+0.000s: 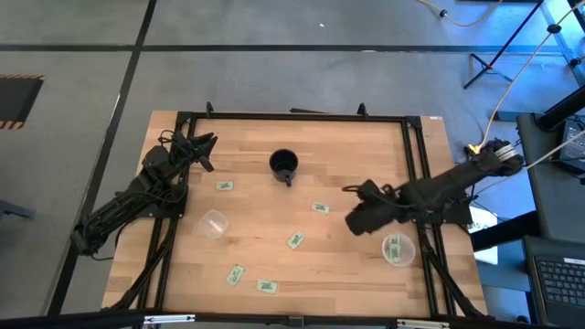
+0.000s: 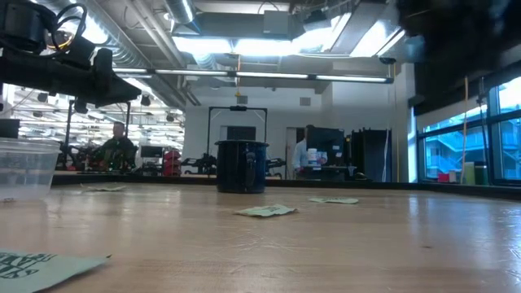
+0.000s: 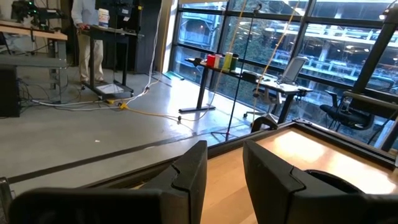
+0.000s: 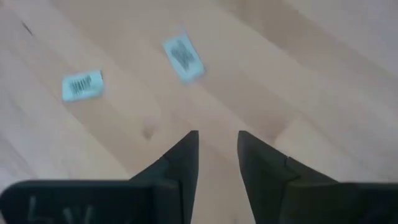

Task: Pick and place Stevia / Truvia into bins
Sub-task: Put the stevia packet into the right transparent container

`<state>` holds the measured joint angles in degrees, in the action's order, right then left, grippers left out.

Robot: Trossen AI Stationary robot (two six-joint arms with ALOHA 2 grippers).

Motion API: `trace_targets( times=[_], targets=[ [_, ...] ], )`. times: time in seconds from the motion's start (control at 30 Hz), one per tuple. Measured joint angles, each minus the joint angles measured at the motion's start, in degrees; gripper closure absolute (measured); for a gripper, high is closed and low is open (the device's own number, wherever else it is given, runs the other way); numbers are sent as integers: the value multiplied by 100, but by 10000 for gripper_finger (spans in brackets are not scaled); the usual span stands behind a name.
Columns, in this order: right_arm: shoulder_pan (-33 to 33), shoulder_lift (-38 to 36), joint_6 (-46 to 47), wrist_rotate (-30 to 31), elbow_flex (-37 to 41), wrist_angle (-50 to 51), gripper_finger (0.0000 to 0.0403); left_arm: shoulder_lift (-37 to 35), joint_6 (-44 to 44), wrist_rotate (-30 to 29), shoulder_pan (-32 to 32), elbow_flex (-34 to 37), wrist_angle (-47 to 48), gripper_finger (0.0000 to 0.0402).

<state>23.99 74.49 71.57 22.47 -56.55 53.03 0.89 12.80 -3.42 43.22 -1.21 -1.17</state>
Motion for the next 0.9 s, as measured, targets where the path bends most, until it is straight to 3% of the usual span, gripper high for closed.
trace_targets(
  times=[0.13,0.3,0.63,0.9],
  targets=[
    [-540,280,-946,-24,0,-762,288,1,2,0,2,0,-2,302],
    [-1082,882,-1468,-403,-2,-1385,288,1,2,0,0,0,4,302],
    [-1438,2187,-1779,-775,0,-2040,288,0,2,0,2,0,11,302],
    [-1674,2695,-1637,-862,0,-2157,288,1,0,2,0,0,11,302]
  ],
)
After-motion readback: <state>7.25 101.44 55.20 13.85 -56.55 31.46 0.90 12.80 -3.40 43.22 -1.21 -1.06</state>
